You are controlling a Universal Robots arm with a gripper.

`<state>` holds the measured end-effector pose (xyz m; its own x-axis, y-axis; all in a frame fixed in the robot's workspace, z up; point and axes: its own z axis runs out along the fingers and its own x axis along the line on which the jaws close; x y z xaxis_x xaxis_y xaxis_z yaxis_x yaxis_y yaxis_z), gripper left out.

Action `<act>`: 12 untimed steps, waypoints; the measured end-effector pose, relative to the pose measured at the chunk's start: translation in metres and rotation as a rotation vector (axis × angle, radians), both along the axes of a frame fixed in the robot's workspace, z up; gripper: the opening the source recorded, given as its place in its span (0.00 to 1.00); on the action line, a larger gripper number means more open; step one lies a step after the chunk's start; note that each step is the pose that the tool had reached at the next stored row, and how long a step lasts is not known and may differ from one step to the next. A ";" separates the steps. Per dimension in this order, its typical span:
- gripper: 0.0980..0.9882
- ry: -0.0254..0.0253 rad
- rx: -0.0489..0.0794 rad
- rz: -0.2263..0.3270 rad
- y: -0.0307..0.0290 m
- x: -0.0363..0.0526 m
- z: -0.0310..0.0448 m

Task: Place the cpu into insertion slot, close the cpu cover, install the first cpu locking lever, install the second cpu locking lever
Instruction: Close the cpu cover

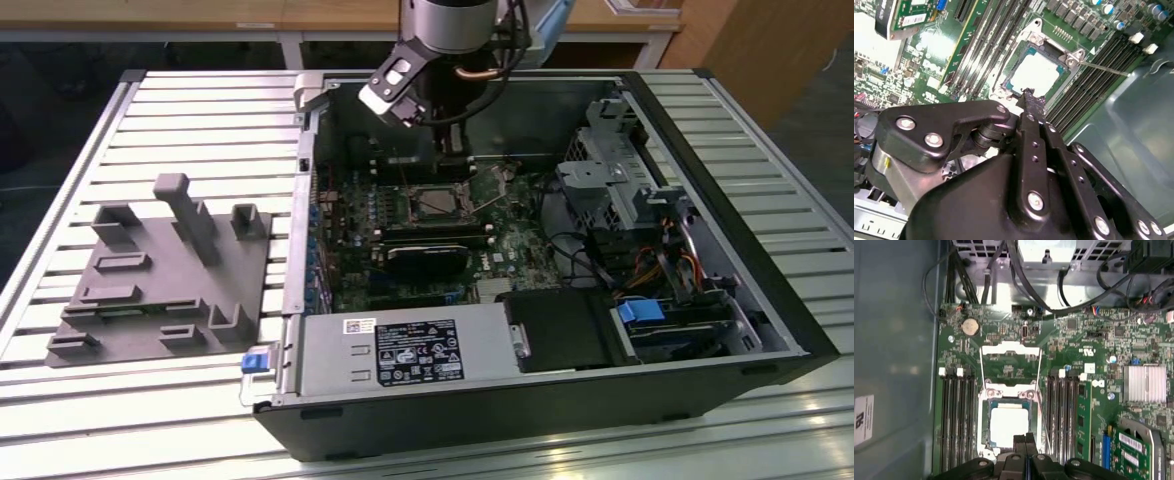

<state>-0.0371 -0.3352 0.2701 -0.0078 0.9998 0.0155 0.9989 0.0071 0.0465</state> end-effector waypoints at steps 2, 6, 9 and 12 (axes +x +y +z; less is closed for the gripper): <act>0.01 0.0000 0.000 0.000 0.0000 0.0046 -0.0001; 0.01 0.0000 0.000 0.000 0.0000 0.0144 -0.0001; 0.01 -0.0001 0.000 0.000 0.0001 0.0187 -0.0001; 0.01 0.0000 -0.001 0.000 0.0002 0.0202 -0.0002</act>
